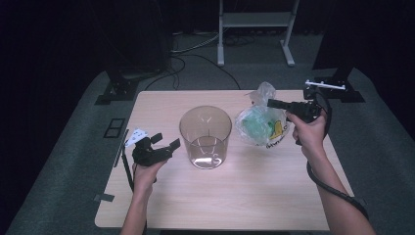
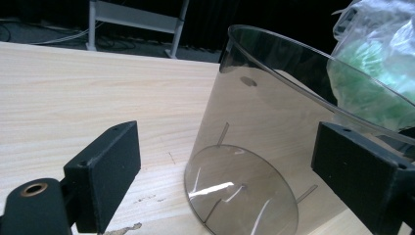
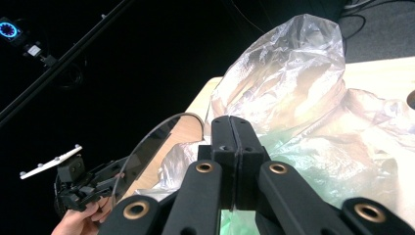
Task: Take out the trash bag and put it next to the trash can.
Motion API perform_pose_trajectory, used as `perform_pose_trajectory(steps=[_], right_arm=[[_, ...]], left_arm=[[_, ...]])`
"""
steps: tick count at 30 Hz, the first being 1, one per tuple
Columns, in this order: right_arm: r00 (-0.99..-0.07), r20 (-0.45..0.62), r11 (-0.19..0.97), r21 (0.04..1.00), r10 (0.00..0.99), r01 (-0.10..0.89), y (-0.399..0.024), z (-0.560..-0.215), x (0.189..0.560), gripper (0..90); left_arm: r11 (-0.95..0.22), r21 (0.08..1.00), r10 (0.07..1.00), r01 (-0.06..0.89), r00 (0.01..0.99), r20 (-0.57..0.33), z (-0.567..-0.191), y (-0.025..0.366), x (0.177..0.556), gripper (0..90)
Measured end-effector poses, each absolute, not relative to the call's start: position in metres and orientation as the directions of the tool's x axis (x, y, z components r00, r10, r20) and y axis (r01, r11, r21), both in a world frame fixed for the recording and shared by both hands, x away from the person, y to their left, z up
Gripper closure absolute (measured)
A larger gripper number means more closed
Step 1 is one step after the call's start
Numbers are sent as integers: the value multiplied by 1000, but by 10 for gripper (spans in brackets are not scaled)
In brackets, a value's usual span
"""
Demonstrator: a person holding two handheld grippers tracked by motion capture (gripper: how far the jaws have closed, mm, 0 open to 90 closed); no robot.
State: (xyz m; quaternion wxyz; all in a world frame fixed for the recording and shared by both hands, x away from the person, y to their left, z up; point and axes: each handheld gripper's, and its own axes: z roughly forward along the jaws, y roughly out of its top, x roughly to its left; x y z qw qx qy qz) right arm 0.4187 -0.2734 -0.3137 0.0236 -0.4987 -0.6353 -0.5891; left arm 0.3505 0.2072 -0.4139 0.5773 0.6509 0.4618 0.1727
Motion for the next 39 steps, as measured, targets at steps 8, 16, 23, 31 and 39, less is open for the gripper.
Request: perform_pose_trajectory(steps=[8, 16, 23, 31, 39], right_arm=[[-472, 633, -193, 700, 614, 687, -272, -334, 424, 900], [-455, 638, -188, 685, 621, 704, -268, -350, 431, 900], [-439, 645, -184, 669, 625, 721, -265, -363, 435, 900], [-435, 643, -164, 658, 631, 735, -259, -373, 436, 900], [-434, 638, -146, 652, 637, 744, -253, -381, 438, 900]], left_arm=[[93, 912, 801, 400, 514, -307, -414, 207, 350, 98], [92, 913, 801, 399, 515, -305, -413, 207, 350, 98], [93, 912, 801, 399, 514, -306, -413, 208, 350, 98], [92, 912, 801, 399, 515, -306, -413, 208, 350, 98], [90, 911, 800, 403, 515, -307, -414, 208, 351, 98]])
